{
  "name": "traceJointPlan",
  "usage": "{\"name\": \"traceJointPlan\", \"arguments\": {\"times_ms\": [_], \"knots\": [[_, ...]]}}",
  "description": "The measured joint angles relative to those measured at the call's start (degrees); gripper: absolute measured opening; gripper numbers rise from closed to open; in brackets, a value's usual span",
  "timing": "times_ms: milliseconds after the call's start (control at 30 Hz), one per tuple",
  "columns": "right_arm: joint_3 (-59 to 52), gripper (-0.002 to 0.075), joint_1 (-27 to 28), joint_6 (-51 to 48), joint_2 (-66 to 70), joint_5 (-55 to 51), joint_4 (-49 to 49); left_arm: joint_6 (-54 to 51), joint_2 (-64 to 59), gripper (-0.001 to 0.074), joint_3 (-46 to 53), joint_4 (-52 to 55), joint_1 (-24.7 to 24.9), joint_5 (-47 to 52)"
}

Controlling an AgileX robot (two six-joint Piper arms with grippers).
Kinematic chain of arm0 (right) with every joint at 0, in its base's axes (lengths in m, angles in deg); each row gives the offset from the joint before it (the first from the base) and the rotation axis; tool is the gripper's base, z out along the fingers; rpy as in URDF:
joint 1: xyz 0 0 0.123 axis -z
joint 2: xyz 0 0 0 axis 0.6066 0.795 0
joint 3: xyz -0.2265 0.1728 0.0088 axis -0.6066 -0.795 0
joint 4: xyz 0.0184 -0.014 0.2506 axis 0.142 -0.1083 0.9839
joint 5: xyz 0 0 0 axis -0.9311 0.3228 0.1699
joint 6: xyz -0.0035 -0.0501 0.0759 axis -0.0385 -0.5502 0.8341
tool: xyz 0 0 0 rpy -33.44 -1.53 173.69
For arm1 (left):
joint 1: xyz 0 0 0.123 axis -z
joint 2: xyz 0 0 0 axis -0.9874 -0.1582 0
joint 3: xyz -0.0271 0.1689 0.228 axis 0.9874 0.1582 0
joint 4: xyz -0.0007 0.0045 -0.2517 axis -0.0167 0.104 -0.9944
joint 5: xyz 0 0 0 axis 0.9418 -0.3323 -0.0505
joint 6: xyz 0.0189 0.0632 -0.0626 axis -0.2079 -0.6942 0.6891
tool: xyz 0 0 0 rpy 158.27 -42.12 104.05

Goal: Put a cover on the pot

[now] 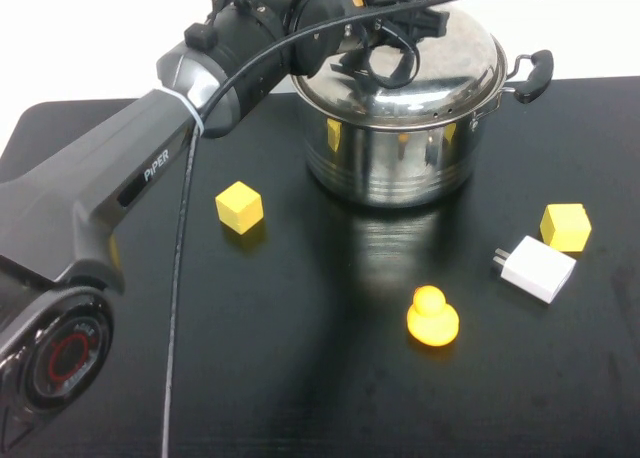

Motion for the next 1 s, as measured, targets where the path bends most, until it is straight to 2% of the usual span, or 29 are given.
{"name": "traceJointPlan", "arguments": {"times_ms": [67, 167, 300, 433, 533, 633, 700, 800, 867, 1000], "knots": [[0.0, -0.0002, 0.0, 0.0, 0.0, 0.0, 0.0, 0.0, 0.0, 0.0484, 0.0, 0.1, 0.0, 0.6], [0.0, -0.0002, 0.0, 0.0, 0.0, 0.0, 0.0, -0.1, 0.6, 0.0564, 0.0, 0.7, -0.1, 1.5], [0.0, -0.0002, 0.0, 0.0, 0.0, 0.0, 0.0, -0.1, 2.6, 0.0569, 0.6, 1.7, -0.1, 4.3], [0.0, -0.0002, 0.0, 0.0, 0.0, 0.0, 0.0, -0.1, 7.0, 0.0536, 0.8, 4.5, -0.1, 5.6], [0.0, -0.0002, 0.0, 0.0, 0.0, 0.0, 0.0, -0.1, 11.5, 0.0491, 0.8, 8.0, -0.1, 6.9], [0.0, -0.0002, 0.0, 0.0, 0.0, 0.0, 0.0, -0.1, 16.9, 0.0411, 0.8, 11.4, -0.1, 9.5], [0.0, -0.0002, 0.0, 0.0, 0.0, 0.0, 0.0, 0.3, 20.1, 0.0333, 0.8, 12.4, -0.1, 11.9], [0.0, -0.0002, 0.0, 0.0, 0.0, 0.0, 0.0, 0.9, 25.0, 0.0152, 0.8, 13.1, -0.1, 16.3], [0.0, -0.0002, 0.0, 0.0, 0.0, 0.0, 0.0, 0.9, 28.2, 0.0065, 0.7, 13.7, -0.1, 19.5], [0.0, -0.0002, 0.0, 0.0, 0.0, 0.0, 0.0, 1.0, 34.1, 0.0013, 0.6, 14.9, -0.1, 25.8]]}}
